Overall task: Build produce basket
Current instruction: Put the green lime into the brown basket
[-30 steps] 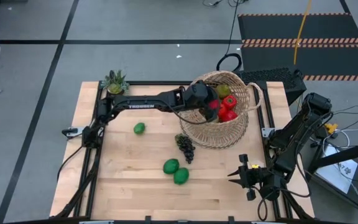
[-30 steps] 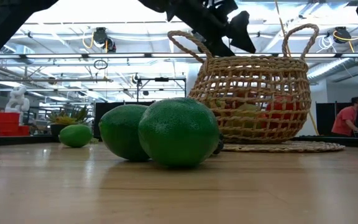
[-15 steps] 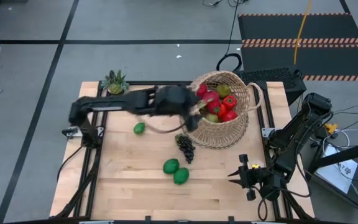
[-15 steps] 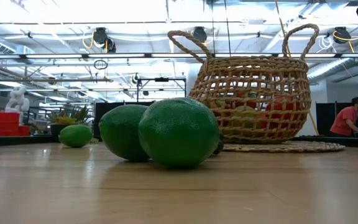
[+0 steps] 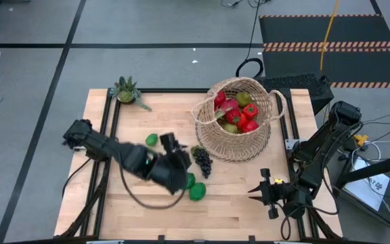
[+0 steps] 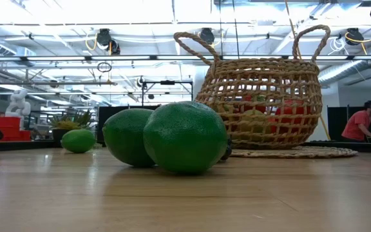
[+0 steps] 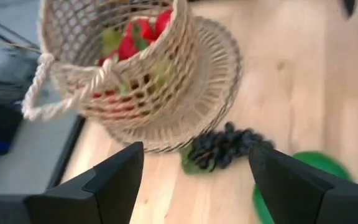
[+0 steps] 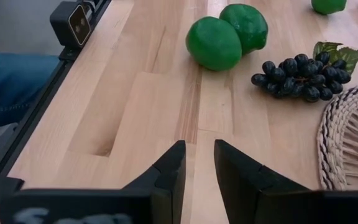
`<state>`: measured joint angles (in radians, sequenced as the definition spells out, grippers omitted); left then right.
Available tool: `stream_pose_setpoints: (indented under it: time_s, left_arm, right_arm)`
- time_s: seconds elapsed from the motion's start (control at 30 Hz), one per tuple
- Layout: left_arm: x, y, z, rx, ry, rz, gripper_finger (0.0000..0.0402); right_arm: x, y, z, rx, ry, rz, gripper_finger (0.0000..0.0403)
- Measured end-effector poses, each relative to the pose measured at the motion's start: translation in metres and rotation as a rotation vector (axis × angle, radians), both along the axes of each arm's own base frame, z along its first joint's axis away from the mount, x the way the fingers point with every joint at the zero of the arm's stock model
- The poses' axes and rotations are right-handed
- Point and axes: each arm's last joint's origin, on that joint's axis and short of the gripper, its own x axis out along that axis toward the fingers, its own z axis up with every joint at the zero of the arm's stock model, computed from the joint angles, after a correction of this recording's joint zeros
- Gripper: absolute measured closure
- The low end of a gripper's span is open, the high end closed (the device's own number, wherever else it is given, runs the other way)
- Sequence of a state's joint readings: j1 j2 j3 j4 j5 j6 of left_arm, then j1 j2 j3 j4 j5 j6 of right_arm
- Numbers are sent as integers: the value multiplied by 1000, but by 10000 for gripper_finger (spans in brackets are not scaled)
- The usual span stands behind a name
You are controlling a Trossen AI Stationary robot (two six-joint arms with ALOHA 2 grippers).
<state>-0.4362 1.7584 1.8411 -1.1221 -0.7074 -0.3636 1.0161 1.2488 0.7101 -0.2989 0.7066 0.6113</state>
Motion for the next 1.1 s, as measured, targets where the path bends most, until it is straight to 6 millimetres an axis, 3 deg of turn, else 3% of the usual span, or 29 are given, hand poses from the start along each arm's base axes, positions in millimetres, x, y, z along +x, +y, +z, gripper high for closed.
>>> stream_pose_setpoints:
  time_s: [0.13,0.27,0.63,0.83,0.93,1.1]
  left_arm:
    - [-21,-11,-29,67,25,64,117]
    - [-33,-7,-57,-31,86,111,117]
    - [-28,-24,-130,-275,-24,-42,117]
    - [-44,-39,-159,-317,-65,-69,116]
    - [-52,-45,-172,-316,-95,-97,99]
    - [-60,-49,-193,-264,-143,-145,34]
  right_arm:
    - [0,0,0,-22,-4,14,326]
    - [0,0,0,-40,-7,25,326]
    - [5,-4,0,-54,-6,14,326]
    - [5,-3,0,-44,-4,9,326]
    - [5,-3,0,-41,-4,8,326]
    - [5,-3,0,-41,-4,7,326]
